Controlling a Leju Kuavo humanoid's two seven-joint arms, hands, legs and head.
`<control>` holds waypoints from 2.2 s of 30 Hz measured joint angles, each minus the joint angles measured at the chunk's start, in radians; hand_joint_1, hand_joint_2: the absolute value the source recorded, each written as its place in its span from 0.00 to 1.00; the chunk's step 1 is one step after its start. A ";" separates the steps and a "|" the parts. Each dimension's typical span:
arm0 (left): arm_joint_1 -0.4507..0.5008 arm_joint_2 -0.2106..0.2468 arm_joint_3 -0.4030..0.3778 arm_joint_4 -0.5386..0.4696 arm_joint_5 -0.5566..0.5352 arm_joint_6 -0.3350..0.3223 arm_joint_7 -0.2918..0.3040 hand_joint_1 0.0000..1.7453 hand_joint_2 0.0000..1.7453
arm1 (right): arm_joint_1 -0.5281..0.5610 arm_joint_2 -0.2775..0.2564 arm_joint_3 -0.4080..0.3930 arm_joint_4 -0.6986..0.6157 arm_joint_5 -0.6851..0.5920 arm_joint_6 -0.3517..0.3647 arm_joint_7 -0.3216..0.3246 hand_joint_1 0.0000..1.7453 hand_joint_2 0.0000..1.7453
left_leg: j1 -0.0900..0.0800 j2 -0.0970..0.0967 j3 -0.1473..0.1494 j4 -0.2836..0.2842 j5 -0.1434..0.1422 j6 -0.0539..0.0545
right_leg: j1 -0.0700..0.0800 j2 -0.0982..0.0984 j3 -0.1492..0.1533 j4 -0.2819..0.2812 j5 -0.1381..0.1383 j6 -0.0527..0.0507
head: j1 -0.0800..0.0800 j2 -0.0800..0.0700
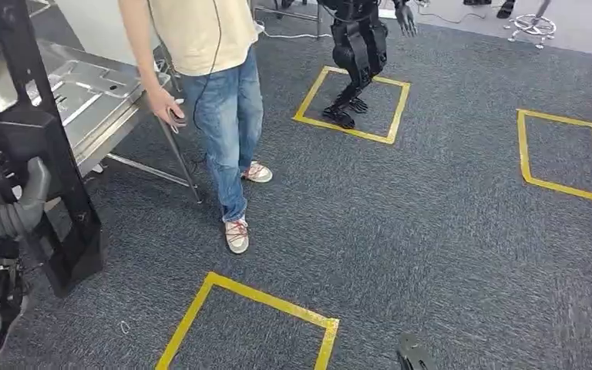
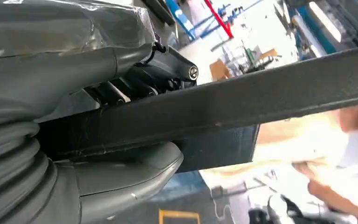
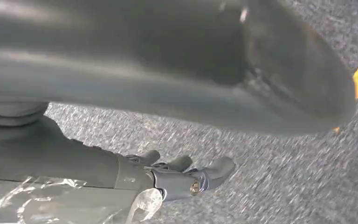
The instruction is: Take the parts from the cabinet and place them on the table.
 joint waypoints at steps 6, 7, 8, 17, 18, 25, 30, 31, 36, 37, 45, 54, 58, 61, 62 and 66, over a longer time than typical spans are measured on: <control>0.001 0.003 -0.001 0.000 0.046 -0.017 -0.023 1.00 1.00 | 0.006 0.000 0.006 0.000 -0.003 0.000 0.000 0.00 0.00 | -0.002 -0.080 0.007 -0.001 -0.004 0.020 | 0.001 0.092 -0.194 0.331 -0.099 0.003 | 0.002 0.000; 0.001 0.003 -0.001 0.000 0.066 -0.024 -0.034 1.00 1.00 | 0.007 0.000 0.007 0.000 -0.005 0.000 0.000 0.00 0.00 | -0.001 -0.097 0.009 -0.001 -0.004 0.019 | 0.000 0.094 -0.179 0.278 -0.056 0.002 | 0.002 0.000; 0.001 0.003 -0.001 0.000 0.085 -0.030 -0.046 1.00 1.00 | 0.007 0.000 0.007 0.000 -0.009 0.000 -0.001 0.00 0.00 | 0.001 -0.113 0.012 0.001 -0.006 0.017 | -0.003 0.102 -0.146 0.188 -0.001 0.001 | 0.002 0.000; 0.001 0.014 0.009 -0.002 0.182 -0.079 -0.114 1.00 1.00 | 0.003 0.000 0.019 -0.001 -0.024 0.002 -0.011 0.00 0.00 | 0.004 -0.068 -0.057 0.116 -0.073 -0.029 | -0.008 0.116 -0.069 0.010 0.068 -0.044 | -0.002 0.000; 0.001 0.014 0.009 -0.002 0.194 -0.084 -0.123 1.00 1.00 | 0.005 -0.001 0.019 -0.001 -0.028 0.006 -0.013 0.00 0.00 | 0.006 -0.048 -0.096 0.200 -0.110 -0.033 | -0.004 0.108 -0.067 0.010 0.066 -0.047 | -0.002 0.000; 0.012 0.022 0.020 -0.007 0.314 -0.144 -0.189 1.00 1.00 | 0.003 -0.006 0.024 -0.001 -0.035 0.012 -0.036 0.00 0.00 | 0.008 -0.012 0.008 0.016 -0.028 -0.026 | 0.000 0.061 -0.051 0.010 0.052 -0.038 | -0.002 0.000; 0.015 0.030 0.028 -0.014 0.327 -0.150 -0.196 1.00 1.00 | 0.001 -0.005 0.025 -0.002 -0.036 0.012 -0.038 0.00 0.00 | 0.000 -0.023 0.022 0.000 -0.025 -0.003 | 0.003 0.060 -0.051 0.008 0.045 -0.014 | -0.001 0.000; 0.014 0.031 0.030 -0.019 0.326 -0.150 -0.198 1.00 1.00 | 0.001 -0.006 0.025 -0.002 -0.037 0.013 -0.039 0.00 0.00 | 0.000 -0.024 0.028 -0.002 -0.024 0.000 | 0.000 0.073 -0.056 0.030 0.029 -0.012 | -0.001 0.000; 0.016 0.031 0.031 -0.021 0.329 -0.150 -0.199 1.00 1.00 | 0.006 -0.007 0.025 -0.002 -0.039 0.018 -0.039 0.00 0.00 | -0.002 -0.032 0.032 -0.002 -0.029 0.015 | 0.001 0.088 -0.222 0.340 -0.080 -0.010 | 0.001 0.000; 0.016 0.031 0.031 -0.021 0.329 -0.150 -0.199 1.00 1.00 | 0.007 -0.007 0.025 -0.002 -0.039 0.018 -0.039 0.00 0.00 | -0.002 -0.037 0.034 -0.002 -0.030 0.014 | 0.000 0.088 -0.211 0.303 -0.048 -0.011 | 0.001 0.000; 0.016 0.031 0.031 -0.026 0.327 -0.150 -0.197 1.00 1.00 | 0.002 -0.006 0.026 -0.002 -0.039 0.024 -0.042 0.00 0.00 | 0.002 -0.051 0.037 0.009 -0.044 -0.015 | 0.002 0.096 -0.084 0.014 0.080 -0.034 | 0.000 0.000; 0.016 0.031 0.030 -0.027 0.323 -0.148 -0.194 1.00 1.00 | 0.004 -0.005 0.037 -0.002 -0.041 0.033 -0.038 0.00 0.00 | 0.003 -0.022 -0.043 0.165 -0.083 -0.023 | 0.005 0.073 -0.074 0.014 0.074 -0.052 | -0.001 0.000; 0.010 0.032 0.031 -0.033 0.322 -0.145 -0.190 1.00 1.00 | 0.007 -0.005 0.042 -0.002 -0.042 0.033 -0.038 0.00 0.00 | -0.020 0.023 0.025 0.007 -0.040 -0.006 | 0.011 0.046 -0.068 0.015 0.063 -0.038 | -0.001 0.000; 0.012 0.032 0.031 -0.036 0.322 -0.143 -0.187 1.00 1.00 | 0.006 -0.005 0.044 -0.002 -0.042 0.032 -0.039 0.00 0.00 | -0.006 -0.009 0.041 -0.009 -0.028 0.007 | 0.008 0.039 -0.061 0.019 0.051 -0.021 | -0.001 0.000; 0.009 0.033 0.031 -0.038 0.322 -0.143 -0.188 1.00 1.00 | 0.006 -0.004 0.046 -0.002 -0.042 0.033 -0.039 0.00 0.00 | -0.007 -0.019 0.043 -0.010 -0.026 0.011 | 0.006 0.067 -0.068 0.047 0.031 -0.019 | 0.000 0.000; 0.012 0.032 0.028 -0.038 0.322 -0.144 -0.187 1.00 1.00 | 0.009 -0.002 0.048 -0.002 -0.044 0.033 -0.039 0.00 0.00 | -0.006 -0.061 0.044 -0.010 -0.026 0.016 | 0.004 0.088 -0.210 0.337 -0.091 -0.012 | 0.002 0.000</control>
